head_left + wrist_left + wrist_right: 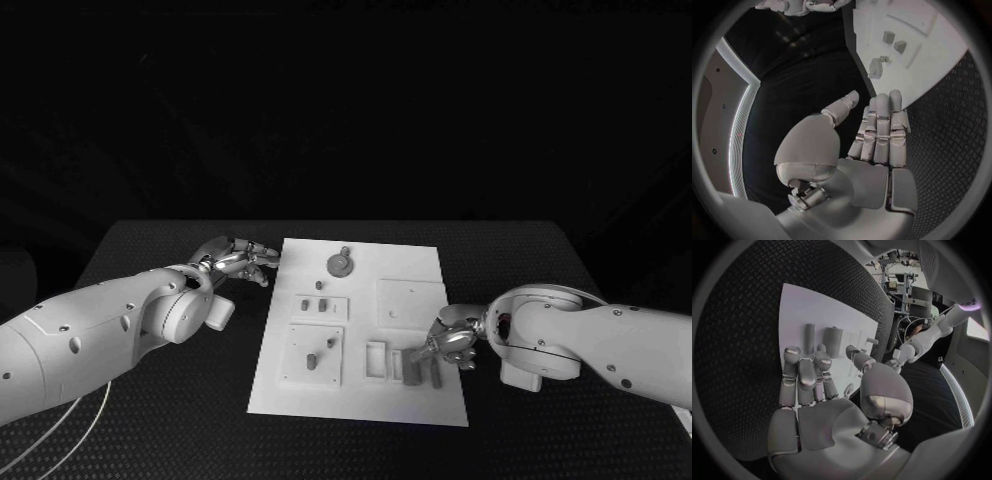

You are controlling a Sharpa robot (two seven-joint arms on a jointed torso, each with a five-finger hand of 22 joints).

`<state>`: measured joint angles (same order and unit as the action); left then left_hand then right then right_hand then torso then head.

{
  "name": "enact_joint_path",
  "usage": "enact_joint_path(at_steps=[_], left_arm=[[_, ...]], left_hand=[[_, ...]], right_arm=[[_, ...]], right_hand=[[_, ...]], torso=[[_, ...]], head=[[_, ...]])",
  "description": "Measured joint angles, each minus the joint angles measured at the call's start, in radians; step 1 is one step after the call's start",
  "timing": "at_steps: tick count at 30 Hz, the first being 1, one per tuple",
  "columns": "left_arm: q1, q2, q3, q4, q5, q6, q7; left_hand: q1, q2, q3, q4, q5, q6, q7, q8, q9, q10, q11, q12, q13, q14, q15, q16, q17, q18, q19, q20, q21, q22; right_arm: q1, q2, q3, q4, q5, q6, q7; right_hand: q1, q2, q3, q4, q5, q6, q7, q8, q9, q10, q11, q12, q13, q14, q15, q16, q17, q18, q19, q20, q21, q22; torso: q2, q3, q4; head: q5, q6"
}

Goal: Assemble the parts on the task board

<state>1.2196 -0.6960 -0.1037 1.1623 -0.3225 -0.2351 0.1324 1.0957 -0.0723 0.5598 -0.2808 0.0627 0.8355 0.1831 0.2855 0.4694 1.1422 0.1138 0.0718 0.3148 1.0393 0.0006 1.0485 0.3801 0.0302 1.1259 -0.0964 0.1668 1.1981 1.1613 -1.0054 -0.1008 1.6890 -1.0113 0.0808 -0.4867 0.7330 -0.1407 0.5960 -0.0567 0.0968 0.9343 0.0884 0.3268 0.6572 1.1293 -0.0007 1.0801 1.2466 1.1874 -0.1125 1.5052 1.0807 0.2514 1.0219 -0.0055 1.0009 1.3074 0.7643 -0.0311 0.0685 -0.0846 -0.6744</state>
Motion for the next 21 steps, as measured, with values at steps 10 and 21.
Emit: enact_joint_path(at_steps=[10,21], left_arm=[[0.0,-0.001,0.0,0.0,0.001,0.0,0.0],[0.0,-0.002,0.0,0.003,0.001,0.0,0.0]], left_hand=[[0.0,0.0,0.0,0.0,0.0,0.002,0.002,0.0,0.0,0.001,-0.001,0.0,0.0,0.0,0.0,0.0,0.001,0.0,0.0,0.0,-0.003,0.0],[0.0,0.0,-0.002,0.002,0.0,0.002,0.002,0.0,0.0,0.001,-0.001,0.0,0.0,0.0,0.0,0.0,0.001,0.0,0.0,0.0,-0.003,0.001]], right_arm=[[-0.011,0.029,-0.011,-0.013,-0.02,-0.001,-0.007],[-0.02,0.057,-0.029,-0.037,-0.045,0.0,-0.015]], right_hand=[[-0.012,-0.012,0.013,0.013,0.0,0.001,-0.001,-0.013,0.001,0.0,0.0,0.004,-0.01,-0.007,-0.008,0.004,-0.018,0.003,0.0,0.0,0.0,0.0],[-0.011,-0.012,0.018,0.018,0.0,0.059,-0.004,-0.016,0.002,-0.038,-0.012,0.005,-0.015,-0.014,-0.005,0.005,-0.027,0.006,0.0,0.0,0.0,0.0]], torso=[[0.0,-0.0012,0.0012],[0.0,-0.001,0.0012]], head=[[-0.001,-0.002],[0.0,-0.007]])
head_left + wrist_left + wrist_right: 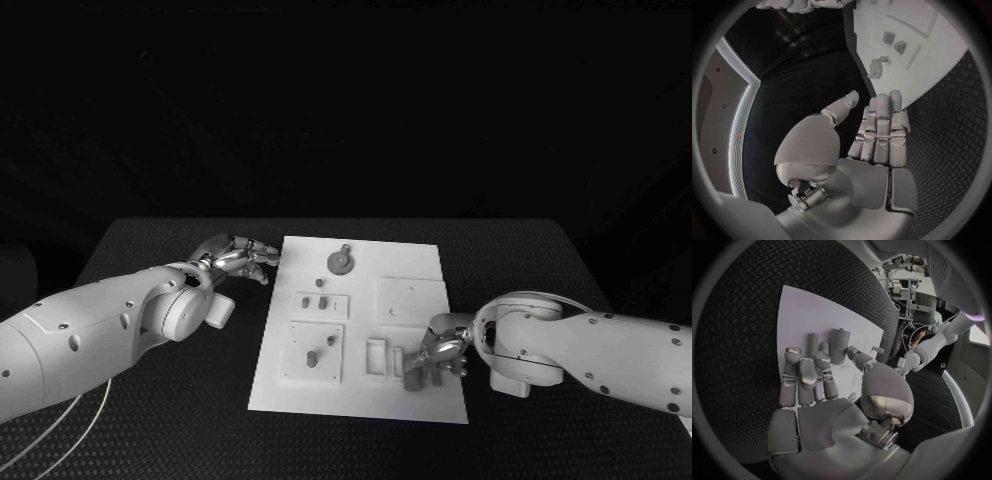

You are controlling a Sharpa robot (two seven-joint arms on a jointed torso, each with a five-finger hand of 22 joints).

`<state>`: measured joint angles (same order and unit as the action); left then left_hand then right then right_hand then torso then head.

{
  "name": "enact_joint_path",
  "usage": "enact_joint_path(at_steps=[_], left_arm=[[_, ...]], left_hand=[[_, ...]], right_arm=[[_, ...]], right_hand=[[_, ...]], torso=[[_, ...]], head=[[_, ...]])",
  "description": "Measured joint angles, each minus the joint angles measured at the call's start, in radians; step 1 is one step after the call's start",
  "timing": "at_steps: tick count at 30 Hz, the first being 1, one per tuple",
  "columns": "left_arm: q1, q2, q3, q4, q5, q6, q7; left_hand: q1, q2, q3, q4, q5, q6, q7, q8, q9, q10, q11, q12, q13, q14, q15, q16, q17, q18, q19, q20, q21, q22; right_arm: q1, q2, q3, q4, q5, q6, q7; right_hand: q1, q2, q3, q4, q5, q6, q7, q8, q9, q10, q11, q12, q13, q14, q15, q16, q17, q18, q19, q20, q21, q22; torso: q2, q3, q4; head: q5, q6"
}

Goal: Assemble the parts on the task board

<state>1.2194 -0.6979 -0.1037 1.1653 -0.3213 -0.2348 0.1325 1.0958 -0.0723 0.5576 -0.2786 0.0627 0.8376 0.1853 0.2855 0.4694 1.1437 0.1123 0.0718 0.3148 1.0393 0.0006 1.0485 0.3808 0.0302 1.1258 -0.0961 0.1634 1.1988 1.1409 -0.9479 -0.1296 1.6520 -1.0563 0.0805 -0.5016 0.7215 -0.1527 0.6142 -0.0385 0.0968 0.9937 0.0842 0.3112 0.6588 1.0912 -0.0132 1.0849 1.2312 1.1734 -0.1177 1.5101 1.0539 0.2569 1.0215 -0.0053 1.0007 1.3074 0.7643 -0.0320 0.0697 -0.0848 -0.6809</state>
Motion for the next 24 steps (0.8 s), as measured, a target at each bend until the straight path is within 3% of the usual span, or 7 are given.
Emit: enact_joint_path(at_steps=[5,14,22,24], left_arm=[[0.0,0.0,0.0,0.001,0.0,0.0,0.0],[0.0,-0.001,0.0,0.001,0.0,0.0,0.0],[0.0,0.0,0.0,-0.001,0.001,0.0,0.0],[0.0,0.0,0.0,-0.002,0.001,0.0,0.0]], left_hand=[[0.0,0.0,0.0,0.0,0.0,0.0,0.0,0.0,0.0,0.0,0.0,0.0,0.0,0.0,0.0,0.0,0.0,0.0,0.0,0.0,0.0,0.0],[-0.006,0.002,0.0,0.0,0.0,0.0,0.0,0.0,0.0,0.0,0.0,0.0,0.0,0.0,0.0,0.0,0.001,0.0,0.0,0.0,0.0,0.0],[-0.008,0.0,0.0,0.0,0.0,-0.001,-0.001,0.0,0.0,-0.002,0.002,0.0,0.0,0.0,0.0,-0.004,0.001,0.0,0.0,0.0,0.0,0.0],[-0.008,0.0,0.0,0.0,0.0,-0.001,-0.001,0.0,0.0,-0.003,0.003,0.0,0.0,0.0,0.0,-0.004,0.001,0.0,0.0,0.0,0.0,0.001]], right_arm=[[-0.001,0.007,0.0,-0.004,-0.013,-0.002,-0.004],[-0.001,0.003,0.0,0.001,-0.029,-0.021,-0.003],[-0.001,-0.022,-0.001,0.037,-0.019,-0.052,0.001],[0.008,-0.029,-0.001,0.05,-0.01,-0.059,0.002]], right_hand=[[0.001,0.001,-0.001,-0.007,0.0,0.006,0.004,0.0,0.0,0.0,0.0,0.005,-0.005,0.0,0.0,0.006,-0.001,-0.001,-0.003,-0.003,0.004,0.0],[0.021,0.093,-0.008,-0.122,-0.001,0.016,0.005,-0.019,-0.002,0.0,0.0,0.029,-0.027,0.0,0.001,0.021,-0.012,-0.002,-0.003,-0.003,0.012,0.0],[0.015,0.12,0.002,-0.148,-0.008,0.026,-0.001,-0.02,-0.007,0.0,0.0,0.035,-0.037,0.002,-0.001,0.03,-0.014,-0.008,-0.004,-0.003,0.012,0.0],[0.015,0.123,0.002,-0.154,-0.009,0.028,-0.003,-0.02,-0.006,0.0,0.001,0.035,-0.037,0.002,-0.001,0.03,-0.015,-0.008,-0.003,-0.003,0.012,0.0]], torso=[[0.0,0.0003,-0.0003],[0.0,0.0002,-0.0006],[0.0,0.0002,-0.0008],[0.0,-0.0001,-0.0011]], head=[[0.0,0.0],[0.0,0.0],[-0.002,0.002],[-0.003,0.002]])
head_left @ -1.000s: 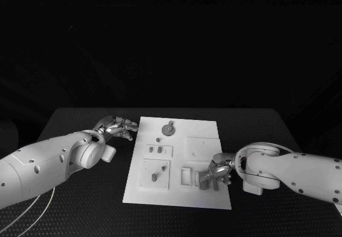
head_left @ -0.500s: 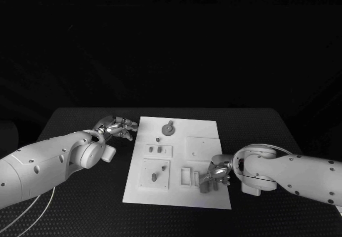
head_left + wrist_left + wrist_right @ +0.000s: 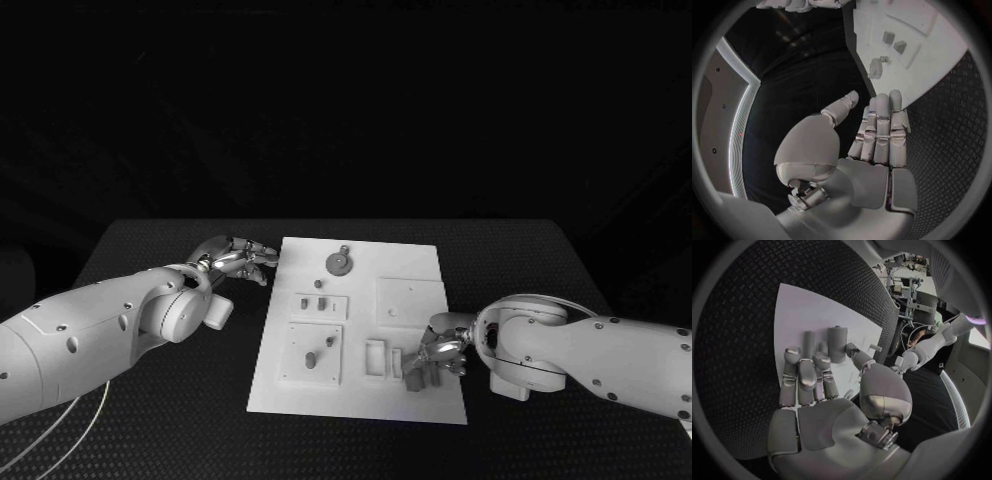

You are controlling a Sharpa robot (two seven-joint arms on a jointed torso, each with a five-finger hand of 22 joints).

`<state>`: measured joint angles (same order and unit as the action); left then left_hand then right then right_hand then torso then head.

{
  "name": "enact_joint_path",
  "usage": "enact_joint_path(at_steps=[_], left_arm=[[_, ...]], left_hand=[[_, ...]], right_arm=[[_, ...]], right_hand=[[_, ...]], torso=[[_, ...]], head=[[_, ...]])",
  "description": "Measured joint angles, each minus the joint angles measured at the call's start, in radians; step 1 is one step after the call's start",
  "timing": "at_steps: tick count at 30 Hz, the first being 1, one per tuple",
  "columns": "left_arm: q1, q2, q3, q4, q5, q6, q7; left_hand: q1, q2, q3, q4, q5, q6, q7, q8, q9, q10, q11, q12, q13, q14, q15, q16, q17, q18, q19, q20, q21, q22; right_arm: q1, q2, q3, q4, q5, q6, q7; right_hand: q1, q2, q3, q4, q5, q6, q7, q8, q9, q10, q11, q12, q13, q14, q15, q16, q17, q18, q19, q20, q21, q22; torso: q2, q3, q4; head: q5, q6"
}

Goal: Assemble the parts on the task board

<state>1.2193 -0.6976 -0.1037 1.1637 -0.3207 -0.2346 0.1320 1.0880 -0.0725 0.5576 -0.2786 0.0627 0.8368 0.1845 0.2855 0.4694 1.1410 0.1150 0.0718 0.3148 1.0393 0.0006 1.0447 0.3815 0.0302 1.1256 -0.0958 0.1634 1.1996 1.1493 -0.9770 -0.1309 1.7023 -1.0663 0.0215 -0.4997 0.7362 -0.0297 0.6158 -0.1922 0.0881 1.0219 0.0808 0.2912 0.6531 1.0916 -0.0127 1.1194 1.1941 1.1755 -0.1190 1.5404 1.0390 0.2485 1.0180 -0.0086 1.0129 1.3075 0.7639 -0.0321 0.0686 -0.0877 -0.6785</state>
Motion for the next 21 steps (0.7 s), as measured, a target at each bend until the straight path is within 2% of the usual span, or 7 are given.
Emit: enact_joint_path(at_steps=[4,8,16,21], left_arm=[[0.0,0.001,0.0,-0.001,0.0,0.0,0.0],[0.0,0.003,0.0,-0.002,0.0,0.0,0.0],[0.0,0.002,0.0,-0.002,0.0,0.0,0.0],[0.0,0.002,0.0,-0.002,0.0,0.001,-0.001]], left_hand=[[0.0,0.0,0.0,0.0,0.0,-0.001,-0.001,0.0,0.0,-0.001,0.001,0.0,0.0,0.0,0.0,0.0,0.0,0.0,0.0,0.0,0.0,0.0],[0.0,0.0,0.0,0.0,0.0,-0.001,-0.001,0.0,0.0,-0.001,0.001,0.0,0.0,0.0,0.0,0.0,0.001,0.0,-0.002,0.001,0.0,0.0],[0.0,0.0,0.0,0.0,0.0,-0.001,-0.001,0.0,0.0,-0.001,0.001,0.0,0.0,0.0,0.0,0.0,0.001,0.0,-0.002,0.002,0.0,0.0],[0.0,0.0,0.0,0.0,0.0,-0.001,-0.001,0.0,0.0,-0.001,0.001,0.0,0.0,0.0,0.0,0.0,0.001,0.0,-0.002,0.002,0.0,0.001]], right_arm=[[0.027,-0.004,0.007,0.015,0.017,-0.012,0.002],[0.041,0.0,0.008,0.022,0.034,-0.024,0.003],[0.044,0.023,0.008,0.018,0.062,-0.04,0.003],[0.045,0.063,0.008,-0.011,0.071,-0.045,-0.002]], right_hand=[[0.0,0.0,0.0,0.0,0.0,0.001,-0.001,0.0,0.003,0.0,0.0,0.004,-0.002,0.0,0.0,0.0,-0.001,0.0,0.0,0.0,0.0,0.0],[0.0,0.0,-0.001,-0.001,0.0,0.001,-0.001,0.0,0.003,0.004,-0.004,0.004,-0.003,0.001,0.0,0.0,-0.001,-0.001,0.0,0.0,0.0,0.0],[-0.002,0.002,0.0,-0.006,0.004,0.001,-0.001,0.0,0.003,0.004,-0.003,0.003,-0.006,0.001,0.0,0.0,-0.007,-0.001,0.0,0.0,0.0,0.0],[-0.01,-0.002,0.0,-0.006,0.005,0.001,-0.001,0.0,0.003,0.004,-0.003,0.003,-0.008,0.001,0.0,0.0,-0.01,-0.001,0.0,0.0,0.0,0.0]], torso=[[0.0,-0.0002,0.0001],[0.0,-0.0002,0.0004],[0.0,-0.0007,0.0013],[0.0,-0.0007,0.0011]], head=[[-0.001,0.001],[-0.001,0.002],[0.0,0.003],[0.001,0.003]])
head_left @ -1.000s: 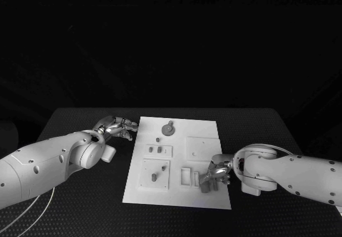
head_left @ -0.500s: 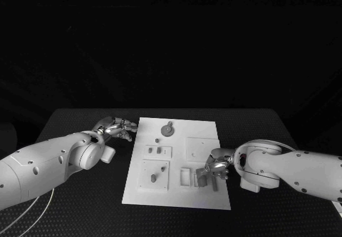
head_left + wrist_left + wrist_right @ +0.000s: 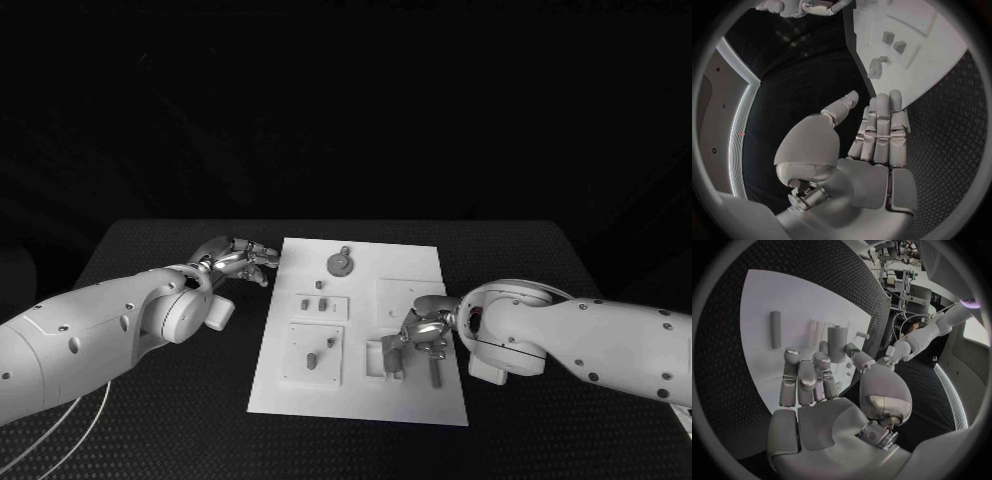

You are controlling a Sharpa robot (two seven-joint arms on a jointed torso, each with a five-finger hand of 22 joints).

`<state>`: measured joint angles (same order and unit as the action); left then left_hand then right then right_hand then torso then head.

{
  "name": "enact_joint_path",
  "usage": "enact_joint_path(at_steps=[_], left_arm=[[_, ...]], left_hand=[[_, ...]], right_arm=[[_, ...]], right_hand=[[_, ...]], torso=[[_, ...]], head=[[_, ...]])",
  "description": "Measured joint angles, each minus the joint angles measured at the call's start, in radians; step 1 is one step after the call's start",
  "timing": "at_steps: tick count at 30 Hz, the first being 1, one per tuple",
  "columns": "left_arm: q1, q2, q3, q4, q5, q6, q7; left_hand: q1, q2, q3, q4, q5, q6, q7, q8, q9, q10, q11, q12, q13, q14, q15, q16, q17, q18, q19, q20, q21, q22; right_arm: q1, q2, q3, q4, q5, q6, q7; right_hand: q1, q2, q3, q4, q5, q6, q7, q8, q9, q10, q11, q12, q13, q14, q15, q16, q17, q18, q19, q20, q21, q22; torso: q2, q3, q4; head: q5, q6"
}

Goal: Assemble the parts on the task board

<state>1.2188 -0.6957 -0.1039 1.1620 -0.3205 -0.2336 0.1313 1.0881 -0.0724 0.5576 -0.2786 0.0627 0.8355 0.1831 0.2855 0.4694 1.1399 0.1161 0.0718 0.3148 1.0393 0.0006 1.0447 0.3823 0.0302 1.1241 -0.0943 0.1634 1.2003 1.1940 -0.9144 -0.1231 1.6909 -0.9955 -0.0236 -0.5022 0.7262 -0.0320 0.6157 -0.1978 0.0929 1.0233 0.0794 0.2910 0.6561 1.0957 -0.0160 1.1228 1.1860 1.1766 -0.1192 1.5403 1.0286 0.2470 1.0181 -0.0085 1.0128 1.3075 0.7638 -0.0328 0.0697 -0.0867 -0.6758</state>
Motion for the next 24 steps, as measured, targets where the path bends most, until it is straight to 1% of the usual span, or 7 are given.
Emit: enact_joint_path(at_steps=[3,8,12,17,21,24], left_arm=[[0.0,0.0,0.0,0.001,0.0,0.0,0.0],[0.0,0.0,0.0,0.001,0.0,0.001,0.0],[0.0,0.0,0.0,0.001,0.0,0.001,0.0],[0.0,0.0,0.0,0.0,0.0,0.001,0.0],[0.0,0.0,0.0,0.0,0.0,0.001,0.0],[0.0,0.0,0.0,0.0,0.0,0.001,0.0]], left_hand=[[0.0,0.0,0.0,0.0,0.0,-0.001,-0.001,0.0,0.0,0.0,0.0,0.0,0.0,0.0,0.0,0.0,0.001,0.0,0.0,0.0,0.0,0.0],[0.0,0.0,0.0,0.0,0.0,0.002,0.002,0.0,-0.001,0.0,0.0,0.0,0.0,0.0,0.0,0.0,0.001,0.0,0.0,0.0,0.0,0.0],[0.0,0.0,0.0,0.0,0.0,0.002,0.002,0.0,-0.001,0.0,0.0,0.0,0.0,0.0,0.0,0.0,0.001,0.0,0.0,0.0,0.0,0.0],[0.0,0.0,0.0,0.0,0.0,0.002,0.002,0.0,-0.001,0.0,0.0,0.0,0.0,0.0,0.0,0.0,0.001,0.0,0.0,0.0,-0.004,0.0],[0.0,0.0,0.0,0.0,0.0,0.002,0.002,0.0,-0.001,0.0,0.0,0.0,-0.001,0.0,0.0,0.0,0.001,0.0,0.0,0.0,-0.004,0.0],[0.0,0.0,0.0,0.0,0.0,0.002,0.002,0.0,-0.001,0.0,0.0,0.0,-0.001,0.0,0.0,0.0,0.002,0.0,0.0,0.0,-0.004,0.001]], right_arm=[[0.0,0.018,-0.001,-0.014,0.002,-0.001,-0.005],[0.0,0.051,-0.007,-0.038,0.003,-0.001,-0.013],[0.0,0.07,-0.009,-0.048,0.004,-0.002,-0.016],[-0.001,0.081,-0.015,-0.055,0.007,-0.001,-0.018],[-0.001,0.085,-0.017,-0.062,0.008,0.0,-0.019],[-0.001,0.087,-0.019,-0.066,0.008,0.002,-0.021]], right_hand=[[-0.004,-0.004,0.0,0.0,0.0,0.0,0.0,0.0,0.0,0.0,0.0,0.0,-0.001,0.0,0.0,0.0,-0.002,0.0,0.0,0.0,0.0,0.0],[-0.006,-0.006,0.0,0.0,0.0,0.0,0.0,0.0,0.0,0.0,0.0,0.0,-0.003,0.001,0.001,0.005,-0.005,0.0,0.0,0.0,0.0,0.0],[-0.011,-0.011,0.0,0.0,0.0,0.0,0.0,0.0,0.0,-0.003,-0.003,0.003,-0.004,0.001,0.001,0.005,-0.007,-0.001,0.0,0.0,0.0,0.0],[-0.011,-0.011,0.0,0.0,0.0,0.0,0.0,0.0,-0.001,-0.004,-0.004,0.004,-0.005,0.001,0.001,0.005,-0.01,-0.001,0.0,0.0,0.0,0.0],[-0.016,-0.016,0.0,0.0,0.0,0.0,0.0,-0.004,-0.001,-0.004,-0.004,0.004,-0.006,-0.003,-0.002,0.005,-0.013,-0.001,0.0,0.0,0.0,0.0],[-0.025,-0.017,0.003,0.003,0.0,0.0,0.0,-0.004,-0.002,-0.004,-0.004,0.004,-0.006,-0.005,0.0,0.005,-0.015,-0.002,0.0,0.0,0.0,0.0]], torso=[[0.0,-0.0001,0.0],[0.0,0.0001,0.0],[0.0,0.0005,0.0004],[0.0,0.0005,0.0006],[0.0,0.0005,0.0006],[0.0,0.0011,0.0001]], head=[[0.001,0.0],[0.002,0.0],[0.004,-0.001],[0.007,-0.003],[0.009,-0.004],[0.01,-0.004]])
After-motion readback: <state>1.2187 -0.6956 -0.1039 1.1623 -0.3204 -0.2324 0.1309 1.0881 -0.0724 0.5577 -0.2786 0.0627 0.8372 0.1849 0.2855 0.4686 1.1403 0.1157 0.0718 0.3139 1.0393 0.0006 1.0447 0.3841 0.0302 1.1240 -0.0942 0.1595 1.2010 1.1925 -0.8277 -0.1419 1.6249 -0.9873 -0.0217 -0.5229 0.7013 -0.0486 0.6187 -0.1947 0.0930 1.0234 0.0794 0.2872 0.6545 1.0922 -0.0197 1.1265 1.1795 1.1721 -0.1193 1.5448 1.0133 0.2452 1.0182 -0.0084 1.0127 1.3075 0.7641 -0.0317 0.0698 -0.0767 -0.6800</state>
